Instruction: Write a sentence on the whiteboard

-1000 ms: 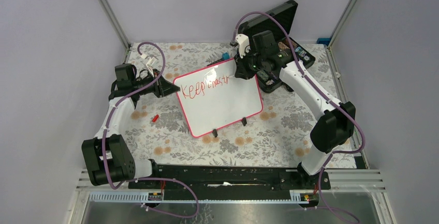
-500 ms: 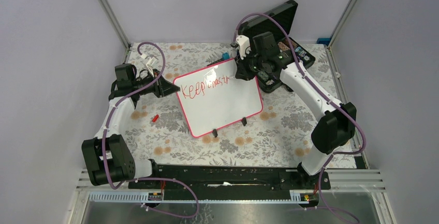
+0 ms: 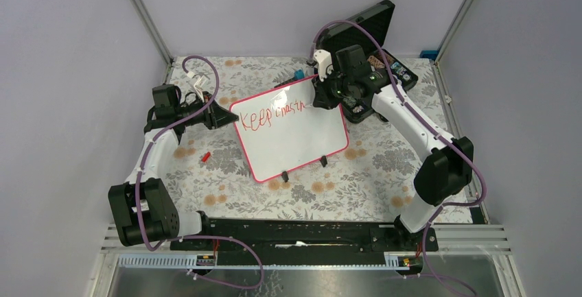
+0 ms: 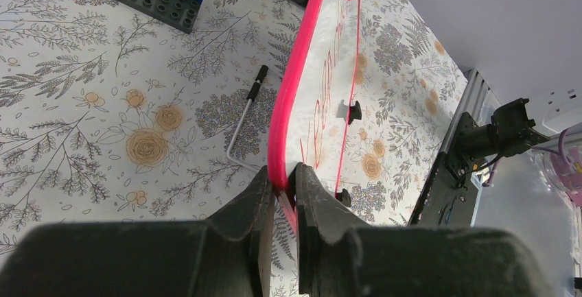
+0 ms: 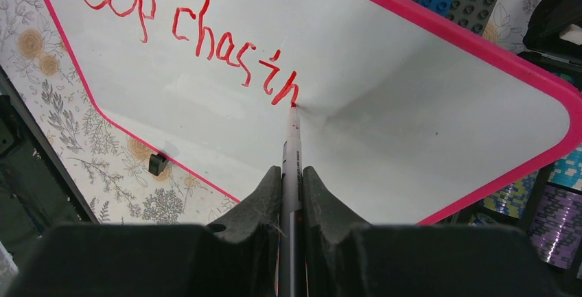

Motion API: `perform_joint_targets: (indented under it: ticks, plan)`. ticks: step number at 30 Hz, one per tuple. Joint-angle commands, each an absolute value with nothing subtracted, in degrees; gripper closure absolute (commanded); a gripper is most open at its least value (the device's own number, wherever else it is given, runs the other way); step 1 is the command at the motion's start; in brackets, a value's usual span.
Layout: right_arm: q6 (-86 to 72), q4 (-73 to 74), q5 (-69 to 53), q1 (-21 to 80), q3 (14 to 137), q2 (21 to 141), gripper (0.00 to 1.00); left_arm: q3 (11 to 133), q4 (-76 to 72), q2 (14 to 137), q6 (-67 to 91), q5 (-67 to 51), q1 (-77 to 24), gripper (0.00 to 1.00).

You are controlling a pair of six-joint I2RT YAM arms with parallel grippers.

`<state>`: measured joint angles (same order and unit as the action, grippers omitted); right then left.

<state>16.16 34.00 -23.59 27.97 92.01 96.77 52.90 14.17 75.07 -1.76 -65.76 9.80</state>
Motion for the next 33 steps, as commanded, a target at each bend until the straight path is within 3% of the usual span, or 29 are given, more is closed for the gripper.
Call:
perform_joint_targets:
  ticks: [1, 33]
  plan:
    - [16.76, 33.24, -24.48, 27.42, 92.48, 93.6, 1.0, 53.88, 12.49, 74.72, -5.86, -65.92, 8.92, 1.0]
    - [15.9, 33.56, -24.52, 26.08, 96.82, 97.55, 1.0, 54.03, 12.47, 75.05, -5.97, -66.19, 8.95, 1.0]
